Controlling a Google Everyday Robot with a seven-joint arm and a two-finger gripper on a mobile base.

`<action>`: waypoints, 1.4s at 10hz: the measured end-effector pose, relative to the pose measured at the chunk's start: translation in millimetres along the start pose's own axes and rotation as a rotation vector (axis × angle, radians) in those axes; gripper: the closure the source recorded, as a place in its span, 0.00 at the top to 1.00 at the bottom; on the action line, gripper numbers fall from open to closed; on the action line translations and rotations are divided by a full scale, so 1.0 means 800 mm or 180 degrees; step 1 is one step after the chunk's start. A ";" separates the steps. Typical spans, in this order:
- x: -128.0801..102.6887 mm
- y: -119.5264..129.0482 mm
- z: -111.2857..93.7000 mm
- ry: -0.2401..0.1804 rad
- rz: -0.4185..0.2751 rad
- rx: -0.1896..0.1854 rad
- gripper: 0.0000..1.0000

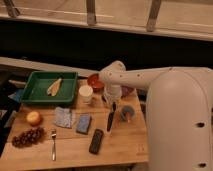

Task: Place brush in metal cup

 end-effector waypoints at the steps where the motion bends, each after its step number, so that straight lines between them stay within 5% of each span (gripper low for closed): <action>1: -0.003 0.001 0.002 -0.0009 -0.0018 -0.0013 0.52; 4: -0.012 -0.002 0.008 -0.0039 -0.0038 -0.0071 0.78; 9: -0.018 -0.005 -0.002 -0.0111 -0.0042 -0.0063 0.80; 14: -0.019 -0.045 -0.084 -0.0394 0.0203 0.0183 0.80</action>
